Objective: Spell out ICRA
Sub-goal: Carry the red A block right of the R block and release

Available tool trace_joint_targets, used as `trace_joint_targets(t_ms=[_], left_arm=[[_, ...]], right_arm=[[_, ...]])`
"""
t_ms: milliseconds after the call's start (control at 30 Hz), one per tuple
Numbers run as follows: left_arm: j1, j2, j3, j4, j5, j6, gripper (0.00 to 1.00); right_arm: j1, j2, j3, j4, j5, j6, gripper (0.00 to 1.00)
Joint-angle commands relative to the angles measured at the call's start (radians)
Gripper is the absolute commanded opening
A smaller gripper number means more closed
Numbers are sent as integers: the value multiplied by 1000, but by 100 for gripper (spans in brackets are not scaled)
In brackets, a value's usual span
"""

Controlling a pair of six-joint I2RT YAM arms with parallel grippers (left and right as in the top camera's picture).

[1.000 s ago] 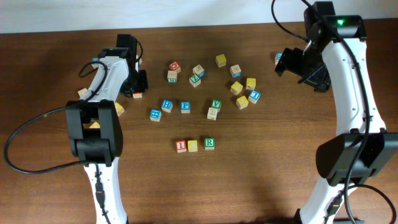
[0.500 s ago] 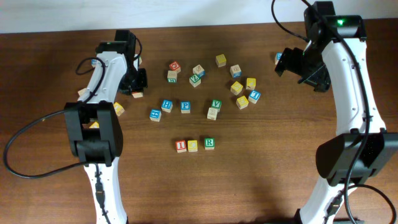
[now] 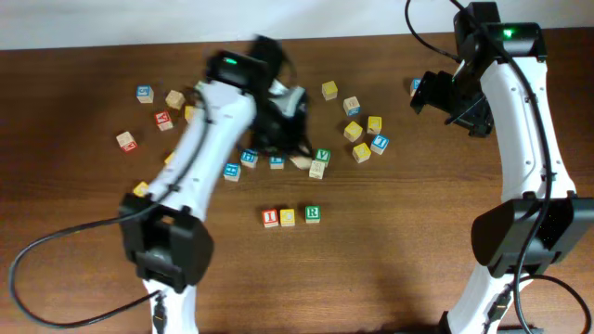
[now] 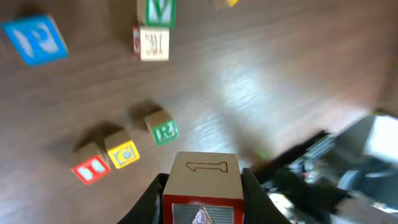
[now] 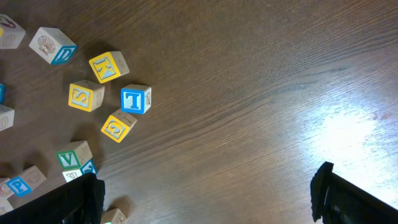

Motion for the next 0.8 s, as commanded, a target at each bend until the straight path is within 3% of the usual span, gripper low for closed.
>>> trace_joint_targets(t_ms=[0, 167, 333, 433, 533, 667, 767], left_arm=[[-172, 3, -48, 14, -227, -173, 19], [-366, 4, -190, 182, -407, -430, 20], [-412, 6, -377, 423, -412, -500, 20], [-412, 6, -462, 518, -491, -523, 20], [-412, 8, -486, 528, -583, -523, 23], [-412, 10, -538, 550, -586, -639, 24], [-412, 19, -549, 563, -587, -653, 24]], right_arm=[[-6, -20, 2, 0, 9, 8, 98], [-6, -20, 2, 0, 9, 8, 98], [-6, -20, 2, 0, 9, 8, 98], [-6, -20, 2, 0, 9, 8, 98], [-6, -20, 2, 0, 9, 8, 98], [-6, -20, 2, 0, 9, 8, 98], [-6, -20, 2, 0, 9, 8, 98]])
